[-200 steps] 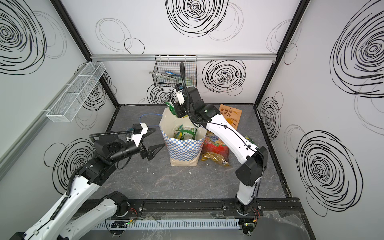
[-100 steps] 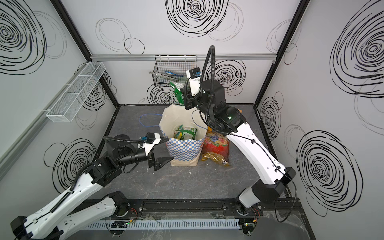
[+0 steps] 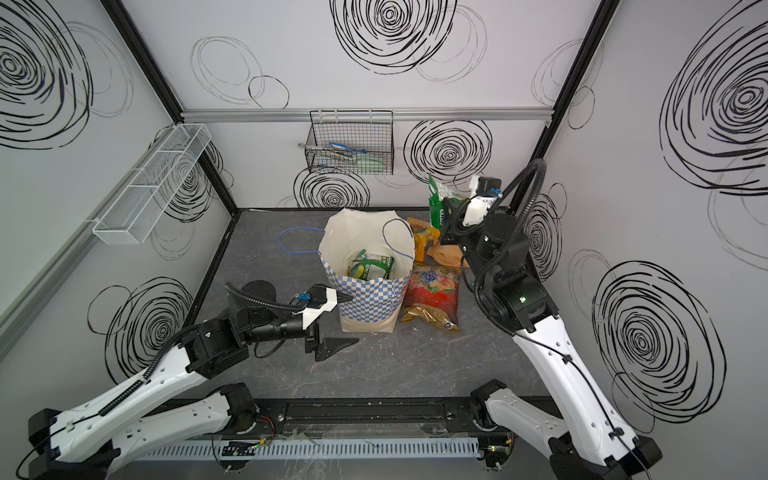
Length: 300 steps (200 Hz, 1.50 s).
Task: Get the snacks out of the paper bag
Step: 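Carry the green snack pack beyond the bag and lower it onto the table, then open the right gripper to release the green snack pack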
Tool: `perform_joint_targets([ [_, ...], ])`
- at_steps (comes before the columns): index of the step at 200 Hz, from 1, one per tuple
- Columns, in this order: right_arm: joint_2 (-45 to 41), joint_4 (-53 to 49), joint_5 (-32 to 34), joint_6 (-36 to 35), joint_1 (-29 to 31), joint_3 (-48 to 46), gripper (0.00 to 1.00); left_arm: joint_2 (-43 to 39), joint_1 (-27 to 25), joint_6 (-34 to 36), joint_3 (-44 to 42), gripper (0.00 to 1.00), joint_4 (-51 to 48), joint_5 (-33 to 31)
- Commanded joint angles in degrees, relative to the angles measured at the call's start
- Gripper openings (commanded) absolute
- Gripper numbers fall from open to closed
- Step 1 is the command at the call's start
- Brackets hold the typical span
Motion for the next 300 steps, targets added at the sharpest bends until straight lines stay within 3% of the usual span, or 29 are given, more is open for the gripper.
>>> perform_joint_targets([
  [1, -4.36, 5.79, 0.21, 7.82, -3.61, -8.18, 0.0, -0.89, -0.49, 1.63, 0.94, 0.96, 0.63, -3.38],
  [48, -9.28, 9.8, -2.53, 17.62, -13.31, -25.88, 0.0, -1.47, -0.53, 1.99, 0.64, 0.96, 0.53, -7.11],
  [104, -7.44, 17.5, -10.98, 25.47, -23.15, -41.8, 0.0, -0.9, -0.46, 2.93, 0.75, 0.97, -0.66, -10.94],
  [188, -0.95, 24.67, -13.97, 28.18, -24.59, -52.61, 0.0, -0.74, -0.44, 3.36, 0.53, 0.97, -0.56, -12.53],
  [240, 3.03, 25.93, -17.24, 30.43, -24.63, -53.82, 0.21, -1.01, -0.01, 3.17, 0.23, 0.97, -0.22, -14.07],
  [300, 0.19, 21.6, -14.98, 33.96, -24.59, -52.74, 0.64, -1.86, 0.1, 2.5, -0.03, 0.97, 0.25, -16.53],
])
